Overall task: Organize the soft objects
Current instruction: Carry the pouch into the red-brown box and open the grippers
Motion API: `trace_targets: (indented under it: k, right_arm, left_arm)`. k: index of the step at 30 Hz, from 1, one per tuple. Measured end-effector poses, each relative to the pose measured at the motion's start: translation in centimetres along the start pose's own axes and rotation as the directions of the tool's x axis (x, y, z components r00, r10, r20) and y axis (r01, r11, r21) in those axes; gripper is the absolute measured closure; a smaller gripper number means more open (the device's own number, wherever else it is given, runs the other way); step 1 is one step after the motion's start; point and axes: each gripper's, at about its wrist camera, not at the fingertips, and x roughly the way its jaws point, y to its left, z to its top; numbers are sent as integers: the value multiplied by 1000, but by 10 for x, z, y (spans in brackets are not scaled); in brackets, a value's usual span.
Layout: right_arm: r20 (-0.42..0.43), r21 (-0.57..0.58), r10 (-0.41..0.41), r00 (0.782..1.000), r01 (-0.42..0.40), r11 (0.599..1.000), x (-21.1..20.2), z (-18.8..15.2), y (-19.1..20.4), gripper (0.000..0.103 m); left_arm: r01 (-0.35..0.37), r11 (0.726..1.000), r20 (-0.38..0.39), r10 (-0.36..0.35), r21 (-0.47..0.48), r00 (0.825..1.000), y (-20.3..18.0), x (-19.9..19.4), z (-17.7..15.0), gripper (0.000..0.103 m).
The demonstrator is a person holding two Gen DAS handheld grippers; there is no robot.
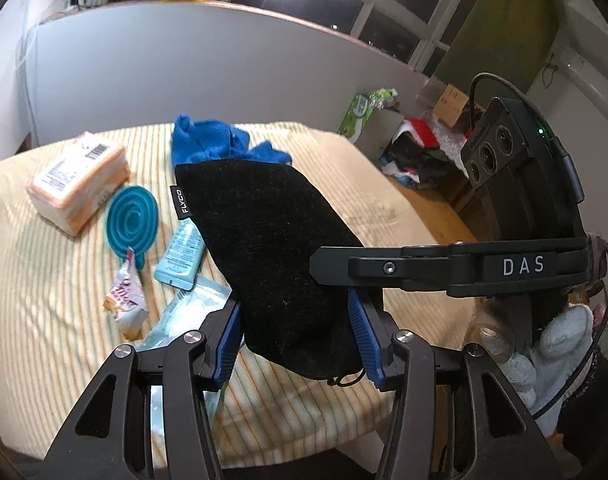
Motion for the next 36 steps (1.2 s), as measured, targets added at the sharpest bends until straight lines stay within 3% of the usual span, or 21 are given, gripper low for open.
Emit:
trace_targets:
  k: [11, 20, 28, 36]
  right_arm:
    - [9, -124, 24, 1000, -23, 992, 6, 1, 76, 62]
    - [-32, -222, 60, 998, -66, 973, 49, 18, 142, 62]
    - [-74, -318, 82, 994, -101, 943, 89, 34, 207, 62]
    - [-131, -398, 96, 987, -142, 906, 148, 55, 279, 62]
  left_arm:
    - [-36, 999, 111, 40, -37, 993, 27, -62, -2, 54]
    - [-107, 988, 189, 127, -112, 974, 75, -106, -5, 54]
    - [-182, 968, 252, 222, -173, 942, 124, -154, -5, 54]
    - [-272, 930, 277, 337, -247, 900, 182, -191, -2, 54]
